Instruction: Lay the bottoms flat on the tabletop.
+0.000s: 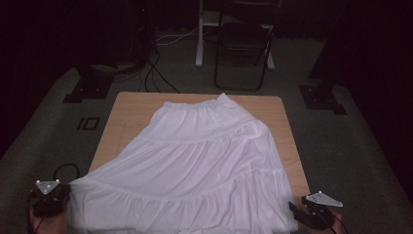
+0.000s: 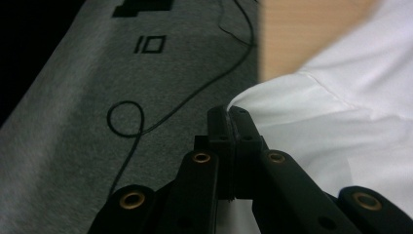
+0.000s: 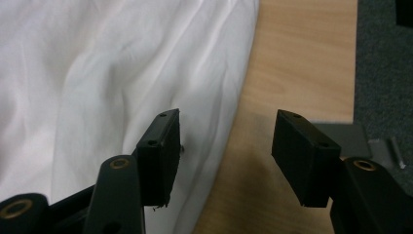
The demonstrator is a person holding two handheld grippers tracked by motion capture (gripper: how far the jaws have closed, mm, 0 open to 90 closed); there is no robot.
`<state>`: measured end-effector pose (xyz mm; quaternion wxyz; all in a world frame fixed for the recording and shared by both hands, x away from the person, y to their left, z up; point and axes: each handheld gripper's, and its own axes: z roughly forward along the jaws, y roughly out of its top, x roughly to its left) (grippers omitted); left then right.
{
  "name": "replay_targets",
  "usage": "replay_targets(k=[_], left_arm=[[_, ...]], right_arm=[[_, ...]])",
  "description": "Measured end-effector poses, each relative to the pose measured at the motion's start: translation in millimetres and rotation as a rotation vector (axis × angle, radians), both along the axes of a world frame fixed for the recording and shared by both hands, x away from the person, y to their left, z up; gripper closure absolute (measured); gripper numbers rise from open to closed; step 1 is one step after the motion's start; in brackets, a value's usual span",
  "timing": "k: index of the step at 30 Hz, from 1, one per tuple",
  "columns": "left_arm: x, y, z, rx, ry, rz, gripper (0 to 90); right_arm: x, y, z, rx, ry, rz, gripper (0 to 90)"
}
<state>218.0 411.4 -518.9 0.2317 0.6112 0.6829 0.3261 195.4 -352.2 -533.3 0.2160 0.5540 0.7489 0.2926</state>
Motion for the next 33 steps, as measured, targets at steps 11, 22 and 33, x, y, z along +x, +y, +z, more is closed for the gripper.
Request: replay_targets(k=[11,22,33], left_arm=[[6.7,-43.1,14.6,-0.014,-0.092,-0.109,59.8],[28.2,-99.7,-3.6,-0.092,-0.038,-0.322,57.6],[33.6,-107.6,-16.5,-0.089,0.030,-0.372,56.1]], right_arm=[[-2.0,1.1,-3.7,0.005,0.042,0.016,55.5],[-1.7,3.5,-1.2,-0.028,0.052,0.044,89.6],[12.5,-49.6,14.1,-0.191,-0.018,-0.153,90.0]])
